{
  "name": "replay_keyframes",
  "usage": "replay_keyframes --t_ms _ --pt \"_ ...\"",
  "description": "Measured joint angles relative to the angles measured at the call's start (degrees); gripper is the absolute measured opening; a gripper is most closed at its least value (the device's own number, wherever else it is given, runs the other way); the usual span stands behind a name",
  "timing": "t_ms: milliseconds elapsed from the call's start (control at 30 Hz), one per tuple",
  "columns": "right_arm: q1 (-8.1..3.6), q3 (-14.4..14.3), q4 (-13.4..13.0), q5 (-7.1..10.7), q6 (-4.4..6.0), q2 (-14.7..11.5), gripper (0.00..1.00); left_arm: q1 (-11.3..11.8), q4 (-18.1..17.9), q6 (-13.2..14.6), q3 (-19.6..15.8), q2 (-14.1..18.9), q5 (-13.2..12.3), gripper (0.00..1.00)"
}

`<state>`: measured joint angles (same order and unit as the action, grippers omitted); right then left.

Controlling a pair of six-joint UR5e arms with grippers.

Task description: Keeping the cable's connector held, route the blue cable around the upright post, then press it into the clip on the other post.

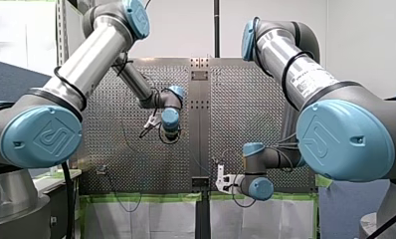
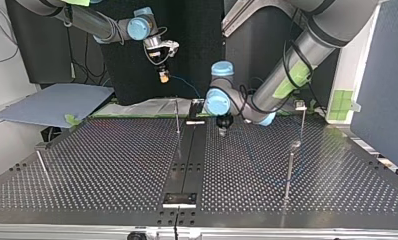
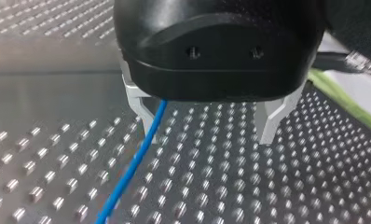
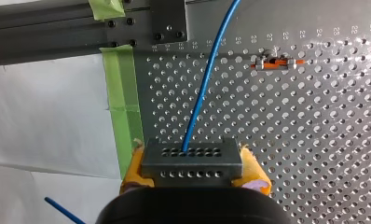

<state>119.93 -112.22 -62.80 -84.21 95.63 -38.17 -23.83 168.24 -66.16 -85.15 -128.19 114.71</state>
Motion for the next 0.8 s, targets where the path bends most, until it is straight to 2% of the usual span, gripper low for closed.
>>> replay_keyframes --t_ms 400,600,800 --pt "0.0 0.0 0.0 0.0 -0.07 0.0 0.0 -2.0 2.6 0.2 0.0 -0.6 -0.6 1.0" --pt "0.0 0.0 0.0 0.0 -0.07 0.0 0.0 -3.0 4.1 1.7 0.0 -2.9 -0.8 1.0" --pt "-0.01 0.0 0.0 -0.04 -0.01 0.0 0.0 -4.1 4.4 2.0 0.0 -4.7 -0.8 1.0"
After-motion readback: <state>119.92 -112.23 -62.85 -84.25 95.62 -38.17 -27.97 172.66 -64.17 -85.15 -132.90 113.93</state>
